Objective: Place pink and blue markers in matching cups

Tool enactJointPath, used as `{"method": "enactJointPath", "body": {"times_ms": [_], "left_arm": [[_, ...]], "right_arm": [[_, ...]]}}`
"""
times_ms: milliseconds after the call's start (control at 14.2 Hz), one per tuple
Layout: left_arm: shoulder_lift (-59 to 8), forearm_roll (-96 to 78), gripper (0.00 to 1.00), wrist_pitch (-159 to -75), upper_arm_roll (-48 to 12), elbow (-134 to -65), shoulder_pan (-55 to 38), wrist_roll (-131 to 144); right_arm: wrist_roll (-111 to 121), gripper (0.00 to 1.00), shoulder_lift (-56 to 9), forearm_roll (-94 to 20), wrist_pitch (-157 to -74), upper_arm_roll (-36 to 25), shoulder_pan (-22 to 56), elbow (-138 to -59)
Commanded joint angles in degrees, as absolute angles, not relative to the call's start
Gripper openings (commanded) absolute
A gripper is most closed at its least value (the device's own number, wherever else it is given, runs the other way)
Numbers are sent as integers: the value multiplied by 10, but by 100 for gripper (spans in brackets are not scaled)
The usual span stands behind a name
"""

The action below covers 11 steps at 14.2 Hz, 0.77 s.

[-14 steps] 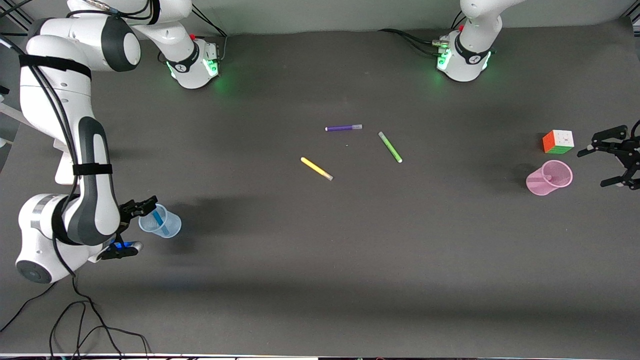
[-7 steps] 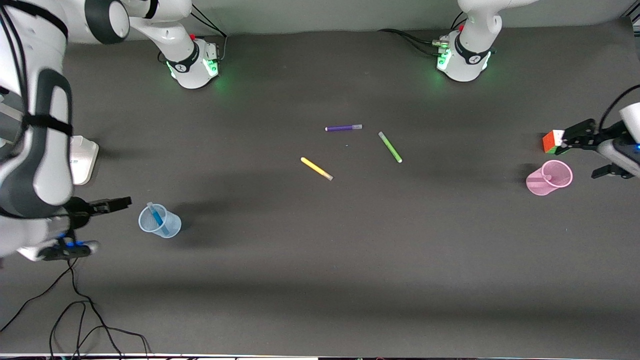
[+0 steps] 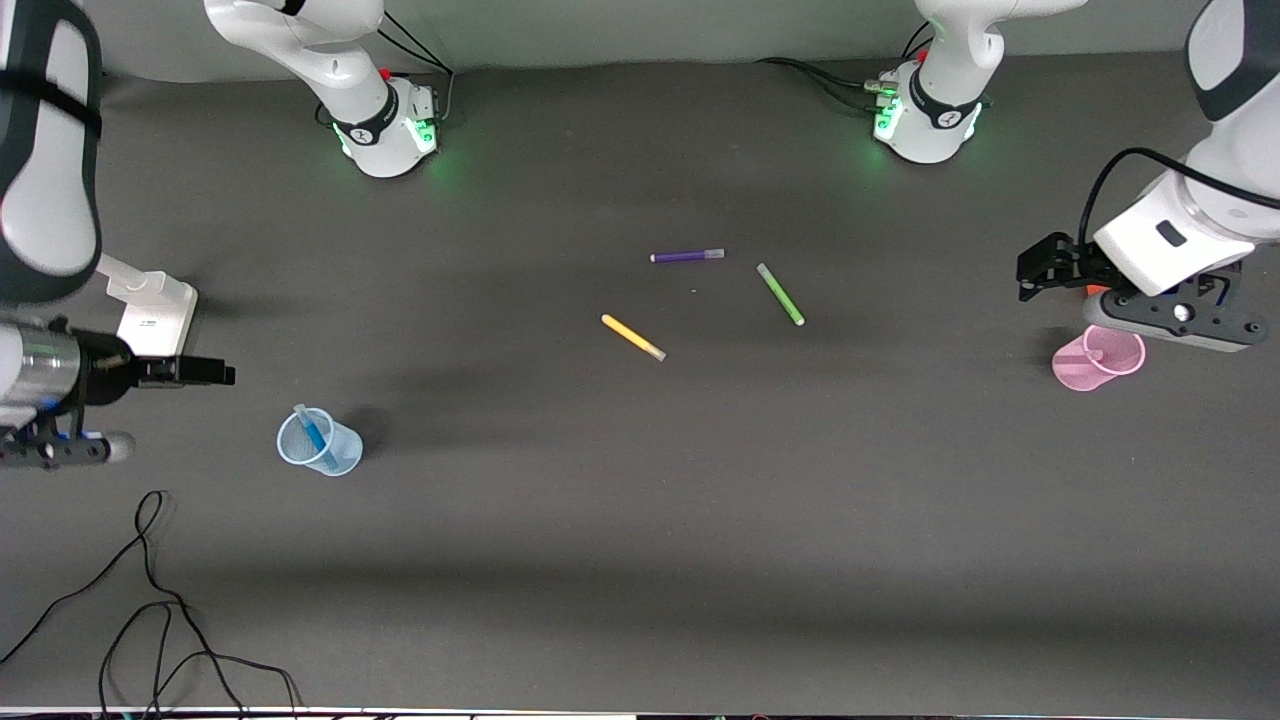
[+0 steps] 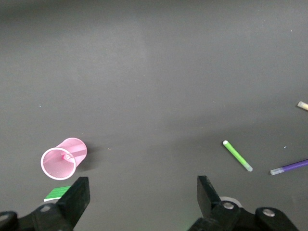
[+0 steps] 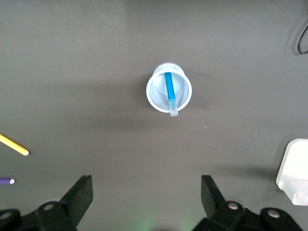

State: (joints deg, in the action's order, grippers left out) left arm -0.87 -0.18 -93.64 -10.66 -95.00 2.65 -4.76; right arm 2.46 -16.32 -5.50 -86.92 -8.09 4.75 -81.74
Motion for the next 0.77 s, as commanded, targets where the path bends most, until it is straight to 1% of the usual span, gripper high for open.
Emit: {"method": "enactJointPath", "body": {"times_ms": [0,70,211,351,492,562,703], "left_arm": [[-32,11,99,-916,-105,-918,14,-21],[-33,11,99,-916,-105,-919,11,-15],[-31,11,99,-914,-104,-923,13,-13],[-28,11,99,-885,-103,-929,18,-11],[-28,11,99,-887,-102,-930,18,-9],[-27,11,99,-888,-101,-934,18,1],[-25,10,99,-887,-98,-938,19,34]], "right_arm": [[-10,100,-59,-45,-938,-87,64,-946],[-17,100,-42,-44,-945,-87,65,-957],[-43,100,-26,-40,-946,-87,64,-954],[-37,100,-18,-20,-943,-81,55,-942],[-34,100,-21,-20,-940,-72,34,-923],[-33,100,-24,-20,-940,-58,15,-917],[-40,100,-28,-19,-940,-12,-31,-908]]}}
